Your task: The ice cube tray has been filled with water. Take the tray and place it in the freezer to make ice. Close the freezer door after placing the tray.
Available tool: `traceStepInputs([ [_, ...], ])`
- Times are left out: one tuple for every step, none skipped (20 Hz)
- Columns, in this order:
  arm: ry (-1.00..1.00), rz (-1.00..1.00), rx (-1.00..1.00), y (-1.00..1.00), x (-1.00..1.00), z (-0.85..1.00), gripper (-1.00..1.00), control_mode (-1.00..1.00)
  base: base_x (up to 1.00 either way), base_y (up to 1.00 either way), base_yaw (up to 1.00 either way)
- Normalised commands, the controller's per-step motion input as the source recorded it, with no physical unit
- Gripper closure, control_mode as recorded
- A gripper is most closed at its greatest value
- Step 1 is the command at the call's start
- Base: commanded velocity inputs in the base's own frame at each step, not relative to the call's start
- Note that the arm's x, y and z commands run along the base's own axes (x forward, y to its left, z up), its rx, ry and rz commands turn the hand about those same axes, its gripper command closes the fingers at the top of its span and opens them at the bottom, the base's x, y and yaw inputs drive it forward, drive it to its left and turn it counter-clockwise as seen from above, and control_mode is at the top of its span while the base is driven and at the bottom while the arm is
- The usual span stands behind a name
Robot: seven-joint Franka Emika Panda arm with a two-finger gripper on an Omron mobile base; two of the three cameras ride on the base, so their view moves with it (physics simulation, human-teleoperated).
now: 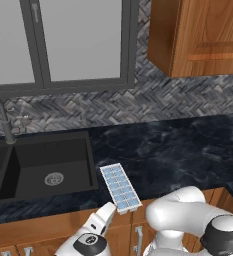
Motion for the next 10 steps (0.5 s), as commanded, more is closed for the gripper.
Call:
traceStepInputs([
  [0.0, 0.0, 0.0, -0.15, 0.0, 0.0, -1.0, -1.0, 0.0, 0.0, 0.0],
  [0.0, 0.0, 0.0, -0.16, 0.0, 0.0, -1.0, -1.0, 0.0, 0.0, 0.0],
  [0.0, 0.0, 0.0, -0.17, 0.0, 0.0, -1.0, -1.0, 0.0, 0.0, 0.0],
  [0.0, 0.0, 0.0, -0.18, 0.0, 0.0, -1.0, -1.0, 0.0, 0.0, 0.0],
  [0.0, 0.0, 0.0, -0.17, 0.0, 0.0, -1.0, -1.0, 0.0, 0.0, 0.0],
  [0.0, 0.0, 0.0, -0.16, 0.0, 0.0, -1.0, -1.0, 0.0, 0.0, 0.0],
  [0.0, 0.0, 0.0, -0.15, 0.0, 0.0, -1.0, -1.0, 0.0, 0.0, 0.0],
  [0.0, 0.0, 0.0, -0.15, 0.0, 0.0, -1.0, -1.0, 0.0, 0.0, 0.0],
  [0.0, 0.0, 0.0, -0.15, 0.0, 0.0, -1.0, -1.0, 0.0, 0.0, 0.0],
  [0.0, 0.0, 0.0, -0.14, 0.0, 0.0, -1.0, -1.0, 0.0, 0.0, 0.0],
])
